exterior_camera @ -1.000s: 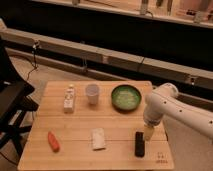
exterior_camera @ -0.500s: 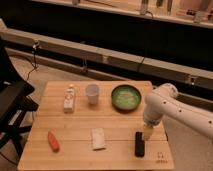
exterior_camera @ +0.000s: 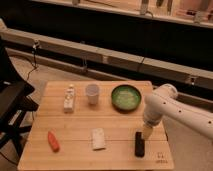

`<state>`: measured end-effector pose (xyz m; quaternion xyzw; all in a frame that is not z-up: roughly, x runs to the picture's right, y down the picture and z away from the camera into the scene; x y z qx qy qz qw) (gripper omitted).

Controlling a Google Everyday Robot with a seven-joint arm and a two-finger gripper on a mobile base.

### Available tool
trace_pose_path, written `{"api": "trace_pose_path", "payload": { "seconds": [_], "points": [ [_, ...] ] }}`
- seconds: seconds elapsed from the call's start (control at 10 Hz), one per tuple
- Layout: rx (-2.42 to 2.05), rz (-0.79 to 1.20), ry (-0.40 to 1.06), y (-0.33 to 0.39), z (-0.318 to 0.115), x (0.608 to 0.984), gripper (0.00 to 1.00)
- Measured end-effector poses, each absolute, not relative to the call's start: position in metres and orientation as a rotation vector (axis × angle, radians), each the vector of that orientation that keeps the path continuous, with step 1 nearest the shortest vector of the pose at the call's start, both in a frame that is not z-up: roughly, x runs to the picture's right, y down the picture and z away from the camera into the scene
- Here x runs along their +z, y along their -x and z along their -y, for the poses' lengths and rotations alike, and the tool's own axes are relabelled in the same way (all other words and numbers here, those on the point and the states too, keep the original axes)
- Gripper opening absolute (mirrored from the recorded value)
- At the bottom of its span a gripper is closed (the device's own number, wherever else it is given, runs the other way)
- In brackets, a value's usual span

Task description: Push the eraser across the table

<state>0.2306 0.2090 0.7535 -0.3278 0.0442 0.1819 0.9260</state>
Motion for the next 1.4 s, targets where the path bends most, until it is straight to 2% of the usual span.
{"api": "trace_pose_path", "payload": {
  "seconds": [0.2,0.3,0.4,0.5,0.9,1.4],
  "points": [
    [0.389,-0.082,0.682,-0.236,-0.217,0.758,0.25],
    [0.406,-0.079,0.692,-0.241,-0.228,0.765,0.1],
    [0.414,-0.08,0.697,-0.244,-0.233,0.767,0.03],
    [0.424,-0.083,0.701,-0.247,-0.238,0.768,0.0],
    [0.481,-0.104,0.725,-0.265,-0.257,0.772,0.0],
    [0.461,-0.138,0.822,-0.261,-0.29,0.787,0.0]
  ]
}}
